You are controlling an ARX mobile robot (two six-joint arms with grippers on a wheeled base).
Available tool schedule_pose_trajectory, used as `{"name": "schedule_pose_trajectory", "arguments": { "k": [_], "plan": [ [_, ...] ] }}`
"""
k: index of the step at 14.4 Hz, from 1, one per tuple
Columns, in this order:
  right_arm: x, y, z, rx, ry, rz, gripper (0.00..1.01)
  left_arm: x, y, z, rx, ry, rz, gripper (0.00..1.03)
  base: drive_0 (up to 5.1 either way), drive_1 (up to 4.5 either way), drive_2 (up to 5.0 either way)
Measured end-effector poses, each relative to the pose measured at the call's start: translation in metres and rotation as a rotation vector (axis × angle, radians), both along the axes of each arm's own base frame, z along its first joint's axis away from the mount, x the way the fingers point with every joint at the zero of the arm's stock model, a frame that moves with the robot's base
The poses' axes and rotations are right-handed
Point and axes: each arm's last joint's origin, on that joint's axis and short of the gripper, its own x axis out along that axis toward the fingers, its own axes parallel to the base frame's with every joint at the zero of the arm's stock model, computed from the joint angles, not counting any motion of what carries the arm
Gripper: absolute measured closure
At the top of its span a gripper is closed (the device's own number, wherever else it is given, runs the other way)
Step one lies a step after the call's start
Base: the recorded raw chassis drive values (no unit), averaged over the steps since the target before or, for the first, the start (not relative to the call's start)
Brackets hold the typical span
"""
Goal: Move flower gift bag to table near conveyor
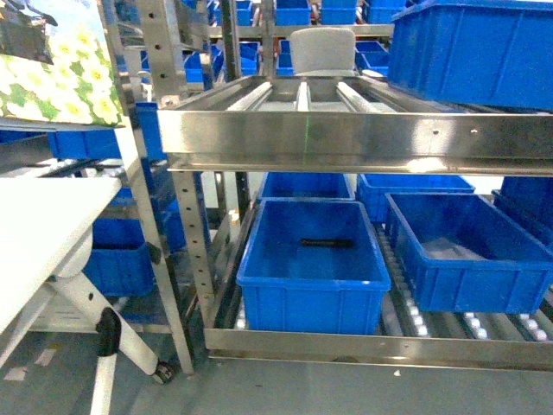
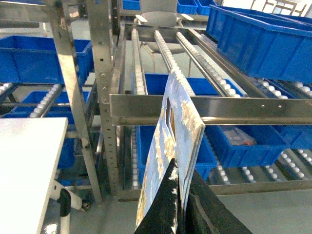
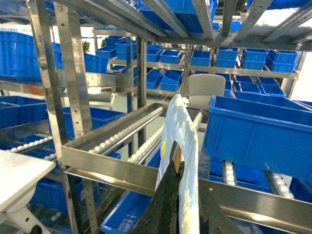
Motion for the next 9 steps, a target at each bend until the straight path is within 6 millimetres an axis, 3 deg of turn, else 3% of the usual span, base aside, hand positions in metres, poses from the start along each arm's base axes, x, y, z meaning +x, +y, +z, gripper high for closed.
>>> {"name": "schedule_pose_trajectory", "arguments": {
  "k": [9],
  "plan": [
    [0.0000,0.0000,-0.0001,0.000,0.000,0.000,0.99,0.0003,0.0000,-0.0002,0.000,0.001,0.001,1.01,-5.0,2.45,2.5]
  ]
}}
